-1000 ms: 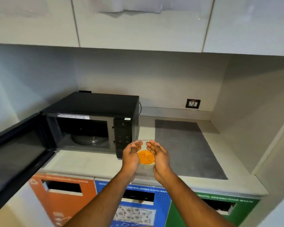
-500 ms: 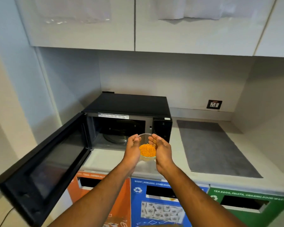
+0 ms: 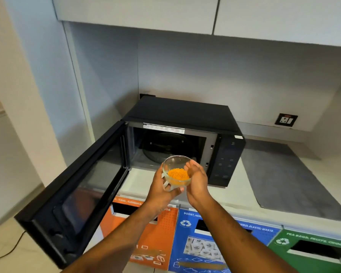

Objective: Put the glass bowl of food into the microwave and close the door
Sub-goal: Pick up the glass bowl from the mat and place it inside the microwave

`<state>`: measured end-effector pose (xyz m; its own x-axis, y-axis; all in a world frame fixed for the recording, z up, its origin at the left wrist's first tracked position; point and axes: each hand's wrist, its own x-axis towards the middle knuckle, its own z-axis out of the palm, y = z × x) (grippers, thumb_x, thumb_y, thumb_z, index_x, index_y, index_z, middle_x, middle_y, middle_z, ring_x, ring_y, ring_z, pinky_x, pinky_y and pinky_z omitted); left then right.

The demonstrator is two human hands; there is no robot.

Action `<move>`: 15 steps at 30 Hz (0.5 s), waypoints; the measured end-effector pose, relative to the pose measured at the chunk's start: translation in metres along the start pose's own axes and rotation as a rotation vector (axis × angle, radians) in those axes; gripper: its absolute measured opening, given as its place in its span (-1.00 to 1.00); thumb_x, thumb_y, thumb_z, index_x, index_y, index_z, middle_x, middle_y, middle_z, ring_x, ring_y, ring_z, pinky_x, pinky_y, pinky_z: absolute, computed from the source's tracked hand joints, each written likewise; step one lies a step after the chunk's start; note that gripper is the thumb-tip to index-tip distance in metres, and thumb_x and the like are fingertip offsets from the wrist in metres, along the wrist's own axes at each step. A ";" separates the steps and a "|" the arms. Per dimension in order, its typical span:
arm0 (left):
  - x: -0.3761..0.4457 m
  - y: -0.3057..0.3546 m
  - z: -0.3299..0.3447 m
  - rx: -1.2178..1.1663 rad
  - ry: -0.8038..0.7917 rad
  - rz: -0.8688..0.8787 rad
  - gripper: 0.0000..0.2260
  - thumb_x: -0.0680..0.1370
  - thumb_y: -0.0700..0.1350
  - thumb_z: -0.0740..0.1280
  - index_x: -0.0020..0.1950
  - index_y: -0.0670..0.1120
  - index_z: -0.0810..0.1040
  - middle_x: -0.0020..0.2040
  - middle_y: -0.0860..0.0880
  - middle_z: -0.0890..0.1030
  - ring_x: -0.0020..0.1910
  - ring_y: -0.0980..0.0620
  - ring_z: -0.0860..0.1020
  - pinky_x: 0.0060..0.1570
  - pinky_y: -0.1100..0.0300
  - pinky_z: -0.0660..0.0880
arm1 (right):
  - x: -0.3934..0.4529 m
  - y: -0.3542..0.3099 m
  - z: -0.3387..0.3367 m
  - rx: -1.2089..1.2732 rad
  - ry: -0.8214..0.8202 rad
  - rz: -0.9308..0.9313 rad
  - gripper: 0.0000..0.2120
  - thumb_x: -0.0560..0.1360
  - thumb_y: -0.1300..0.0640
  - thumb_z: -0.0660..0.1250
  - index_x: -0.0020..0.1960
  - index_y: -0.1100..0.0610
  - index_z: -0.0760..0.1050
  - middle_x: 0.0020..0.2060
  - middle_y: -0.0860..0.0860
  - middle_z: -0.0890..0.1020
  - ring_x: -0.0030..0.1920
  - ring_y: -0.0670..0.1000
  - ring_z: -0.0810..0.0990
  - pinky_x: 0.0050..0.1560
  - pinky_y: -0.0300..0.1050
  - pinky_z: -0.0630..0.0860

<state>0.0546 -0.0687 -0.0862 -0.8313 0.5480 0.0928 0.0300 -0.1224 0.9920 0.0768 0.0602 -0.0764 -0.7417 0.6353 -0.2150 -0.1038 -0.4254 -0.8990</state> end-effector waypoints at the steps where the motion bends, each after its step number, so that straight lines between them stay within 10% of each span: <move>1: 0.012 -0.008 -0.008 0.002 0.011 -0.011 -0.26 0.40 -0.32 0.53 0.45 0.09 0.28 0.34 -0.01 0.49 0.32 0.05 0.49 0.05 0.27 0.56 | 0.010 0.009 0.005 -0.001 -0.018 -0.007 -0.70 0.68 0.14 0.21 0.40 0.13 0.44 0.31 0.21 0.59 0.21 0.08 0.60 0.25 0.04 0.55; 15: 0.180 -0.076 -0.054 -0.042 0.126 0.088 -0.31 0.46 -0.35 0.45 0.48 -0.03 0.24 0.38 -0.07 0.40 0.26 0.16 0.49 0.03 0.42 0.50 | 0.165 0.050 0.041 -0.101 -0.191 -0.104 -0.56 0.67 0.19 0.19 0.53 0.02 0.34 0.46 0.13 0.46 0.40 0.15 0.52 0.33 0.13 0.55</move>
<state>-0.1270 -0.0058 -0.1495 -0.8894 0.4260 0.1656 0.0854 -0.2012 0.9758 -0.0778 0.1176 -0.1410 -0.8434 0.5349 -0.0516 -0.1265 -0.2910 -0.9483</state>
